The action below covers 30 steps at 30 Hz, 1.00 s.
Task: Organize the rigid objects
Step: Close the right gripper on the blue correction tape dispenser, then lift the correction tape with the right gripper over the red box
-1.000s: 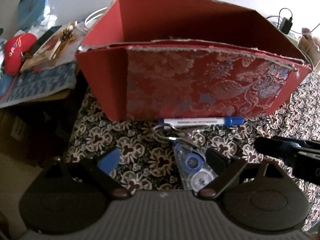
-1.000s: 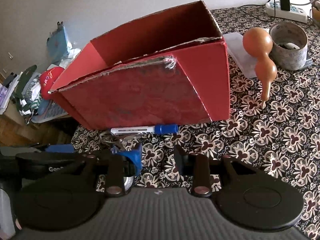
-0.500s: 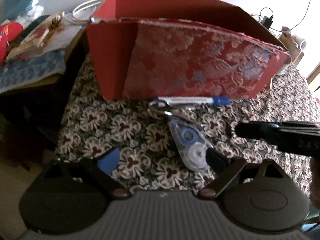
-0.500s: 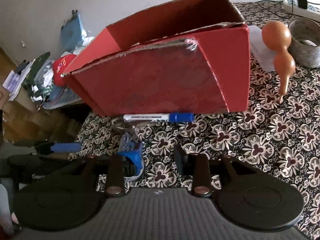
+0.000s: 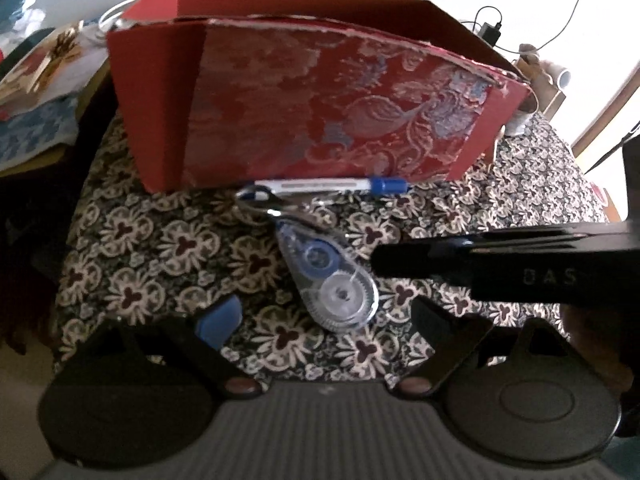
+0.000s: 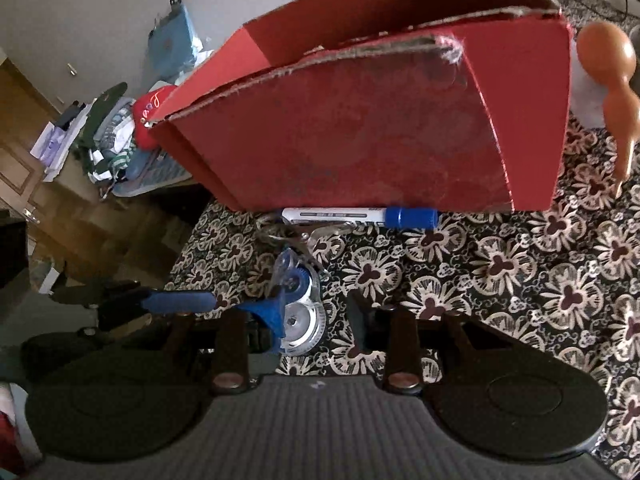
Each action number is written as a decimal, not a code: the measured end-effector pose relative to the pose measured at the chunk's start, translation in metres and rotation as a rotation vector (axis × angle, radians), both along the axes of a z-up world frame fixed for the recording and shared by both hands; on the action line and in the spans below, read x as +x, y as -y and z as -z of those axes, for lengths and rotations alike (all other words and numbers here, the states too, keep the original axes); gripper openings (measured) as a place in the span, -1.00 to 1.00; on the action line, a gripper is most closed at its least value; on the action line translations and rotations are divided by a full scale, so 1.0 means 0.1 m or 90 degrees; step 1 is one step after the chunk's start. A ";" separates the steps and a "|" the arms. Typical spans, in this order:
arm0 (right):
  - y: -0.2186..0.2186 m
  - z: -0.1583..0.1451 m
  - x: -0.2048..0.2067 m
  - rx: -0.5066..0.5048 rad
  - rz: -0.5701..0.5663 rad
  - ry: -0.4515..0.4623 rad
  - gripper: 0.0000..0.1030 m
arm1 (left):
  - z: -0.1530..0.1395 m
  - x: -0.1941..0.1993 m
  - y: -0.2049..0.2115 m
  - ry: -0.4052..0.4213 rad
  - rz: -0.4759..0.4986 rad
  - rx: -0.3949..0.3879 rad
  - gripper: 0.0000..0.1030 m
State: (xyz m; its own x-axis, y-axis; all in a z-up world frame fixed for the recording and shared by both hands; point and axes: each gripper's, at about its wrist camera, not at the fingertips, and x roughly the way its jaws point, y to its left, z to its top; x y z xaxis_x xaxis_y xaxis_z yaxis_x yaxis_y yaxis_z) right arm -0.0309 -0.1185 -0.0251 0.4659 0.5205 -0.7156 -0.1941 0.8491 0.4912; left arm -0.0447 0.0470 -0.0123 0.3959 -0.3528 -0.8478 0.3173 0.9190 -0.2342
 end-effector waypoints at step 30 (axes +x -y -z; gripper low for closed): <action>-0.03 0.26 0.21 0.087 -0.031 -0.073 -0.72 | 0.15 0.09 0.15 -0.019 0.025 -0.015 -0.03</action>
State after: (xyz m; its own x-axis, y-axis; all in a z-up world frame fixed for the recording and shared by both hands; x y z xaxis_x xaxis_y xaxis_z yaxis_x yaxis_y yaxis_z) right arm -0.0103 -0.1152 -0.0511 0.3573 0.6362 -0.6838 -0.1694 0.7642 0.6224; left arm -0.0352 0.0316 -0.0276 0.3563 -0.3874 -0.8503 0.3463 0.9000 -0.2649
